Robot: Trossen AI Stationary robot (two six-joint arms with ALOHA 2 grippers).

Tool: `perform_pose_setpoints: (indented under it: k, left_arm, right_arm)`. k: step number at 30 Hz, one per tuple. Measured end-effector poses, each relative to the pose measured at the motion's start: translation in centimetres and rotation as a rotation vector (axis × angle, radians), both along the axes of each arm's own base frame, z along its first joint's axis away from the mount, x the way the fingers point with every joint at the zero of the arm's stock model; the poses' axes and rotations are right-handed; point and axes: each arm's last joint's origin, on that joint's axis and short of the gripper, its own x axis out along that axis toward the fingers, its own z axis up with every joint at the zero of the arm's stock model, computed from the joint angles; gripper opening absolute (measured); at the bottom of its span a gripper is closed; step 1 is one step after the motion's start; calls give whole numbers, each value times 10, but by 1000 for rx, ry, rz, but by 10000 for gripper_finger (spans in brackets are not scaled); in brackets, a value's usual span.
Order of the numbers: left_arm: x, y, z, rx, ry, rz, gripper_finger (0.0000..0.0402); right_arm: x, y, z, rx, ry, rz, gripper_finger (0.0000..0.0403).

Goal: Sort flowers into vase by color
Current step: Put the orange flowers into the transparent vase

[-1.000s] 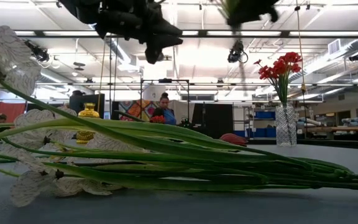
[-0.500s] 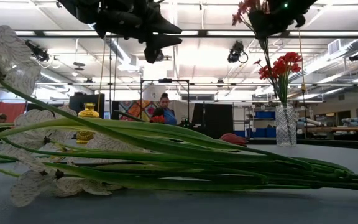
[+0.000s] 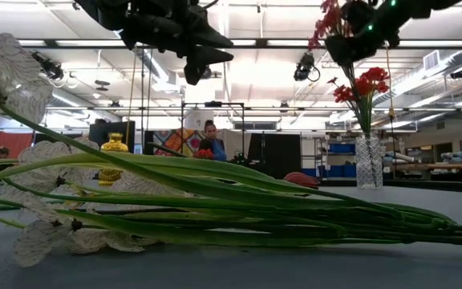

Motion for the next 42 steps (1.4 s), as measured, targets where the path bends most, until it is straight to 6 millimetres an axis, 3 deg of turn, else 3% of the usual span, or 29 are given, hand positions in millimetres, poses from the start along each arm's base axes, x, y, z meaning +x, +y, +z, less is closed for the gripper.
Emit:
perform_pose_setpoints:
  k: [7,14,19,30,33,38,42]
  left_arm:
    - [0,0,0,0,0,0,135]
    - [0,1,0,8,7,34,135]
    - [0,1,-1,10,9,40,135]
    - [0,1,-1,-11,13,45,135]
    - [0,1,-1,-13,14,45,135]
    - [0,1,-1,-14,16,45,135]
    - [0,1,-2,-17,23,45,135]
  right_arm:
    - [-4,-4,-16,48,-58,-19,19]
    - [-14,-7,-30,183,-84,-108,93]
    - [-20,-15,-30,202,-124,-142,106]
    - [-32,-23,-44,364,-196,-219,101]
    - [-33,-23,-45,366,-183,-218,81]
    - [-31,-24,-43,359,-193,-192,16]
    - [-29,-23,-42,355,-206,-173,19]
